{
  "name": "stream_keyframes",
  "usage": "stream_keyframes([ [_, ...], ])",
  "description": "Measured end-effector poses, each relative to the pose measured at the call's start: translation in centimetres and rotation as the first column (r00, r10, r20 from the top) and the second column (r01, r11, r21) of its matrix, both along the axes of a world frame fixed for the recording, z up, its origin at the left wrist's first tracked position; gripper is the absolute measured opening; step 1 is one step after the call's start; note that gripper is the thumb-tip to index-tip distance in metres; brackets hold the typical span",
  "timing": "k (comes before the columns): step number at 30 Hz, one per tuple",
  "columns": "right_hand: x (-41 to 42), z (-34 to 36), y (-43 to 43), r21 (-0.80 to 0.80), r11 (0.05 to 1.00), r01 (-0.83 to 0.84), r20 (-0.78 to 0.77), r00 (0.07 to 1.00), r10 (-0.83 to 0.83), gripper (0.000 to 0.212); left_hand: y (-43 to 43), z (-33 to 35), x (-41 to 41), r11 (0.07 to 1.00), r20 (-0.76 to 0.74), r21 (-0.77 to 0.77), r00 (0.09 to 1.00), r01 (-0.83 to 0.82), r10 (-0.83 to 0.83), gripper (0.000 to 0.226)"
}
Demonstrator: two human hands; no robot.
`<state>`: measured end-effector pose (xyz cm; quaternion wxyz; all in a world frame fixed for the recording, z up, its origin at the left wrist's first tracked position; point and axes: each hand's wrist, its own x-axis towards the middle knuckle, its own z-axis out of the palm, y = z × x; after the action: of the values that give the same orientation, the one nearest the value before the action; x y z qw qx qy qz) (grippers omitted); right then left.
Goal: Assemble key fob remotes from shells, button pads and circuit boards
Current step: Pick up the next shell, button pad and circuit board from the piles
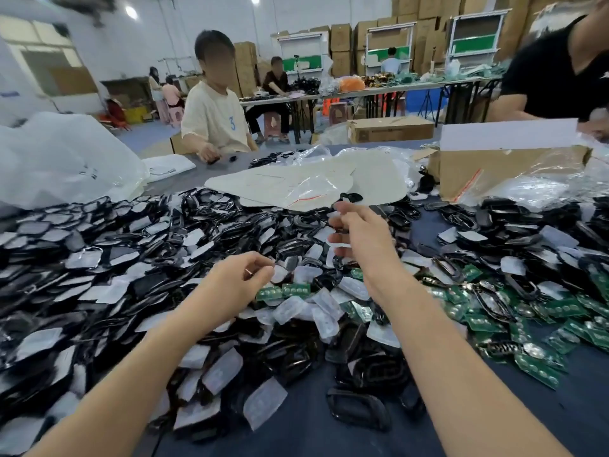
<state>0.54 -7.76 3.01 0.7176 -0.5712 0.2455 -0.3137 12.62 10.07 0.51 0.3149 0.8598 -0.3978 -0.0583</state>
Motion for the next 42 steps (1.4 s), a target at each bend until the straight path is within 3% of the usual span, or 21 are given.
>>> stream_keyframes([
  [2, 1.7, 0.2, -0.2, 0.03, 0.999, 0.019, 0.032, 0.999, -0.02, 0.027, 0.2, 0.1, 1.8, 0.999, 0.001, -0.001, 0.999, -0.039, 0.039, 0.015],
  [7, 4.6, 1.2, -1.3, 0.47, 0.882, -0.035, 0.253, 0.962, -0.097, 0.026, -1.4, 0.2, 4.5, 0.998, -0.008, -0.015, 0.998, -0.061, 0.06, 0.013],
  [10, 5.8, 1.4, -1.9, 0.549, 0.833, -0.062, 0.28, 0.953, -0.113, 0.026, -3.1, 0.2, 6.2, 0.998, 0.018, 0.005, 0.998, -0.056, 0.056, 0.013],
  [16, 6.8, 1.1, -1.4, 0.508, 0.859, -0.062, 0.254, 0.964, -0.08, 0.026, -5.0, 1.0, 9.6, 0.992, 0.149, 0.099, 0.987, -0.078, 0.063, 0.017],
  [18, 7.5, 1.2, -0.1, 0.468, 0.88, -0.084, 0.242, 0.97, -0.036, 0.026, -4.0, 1.5, 11.4, 0.978, 0.203, 0.147, 0.972, -0.148, 0.117, 0.018],
  [22, 9.2, 1.1, 3.8, 0.385, 0.905, -0.182, 0.2, 0.974, 0.11, 0.028, 0.2, 2.0, 15.1, 0.919, 0.232, 0.167, 0.92, -0.356, 0.315, 0.042],
  [26, 11.1, 1.7, 6.4, 0.416, 0.866, -0.276, 0.241, 0.952, 0.187, 0.027, 4.4, 1.9, 17.5, 0.846, 0.317, 0.242, 0.863, -0.474, 0.393, 0.034],
  [33, 14.6, 2.3, 9.3, 0.55, 0.773, -0.317, 0.298, 0.939, 0.173, 0.026, 8.6, 2.1, 19.8, 0.838, 0.339, 0.23, 0.848, -0.495, 0.408, 0.023],
  [42, 18.0, 1.0, 9.2, 0.387, 0.887, -0.253, 0.226, 0.958, 0.174, 0.028, 9.4, 1.3, 24.1, 0.819, 0.282, 0.288, 0.861, -0.496, 0.423, 0.025],
])
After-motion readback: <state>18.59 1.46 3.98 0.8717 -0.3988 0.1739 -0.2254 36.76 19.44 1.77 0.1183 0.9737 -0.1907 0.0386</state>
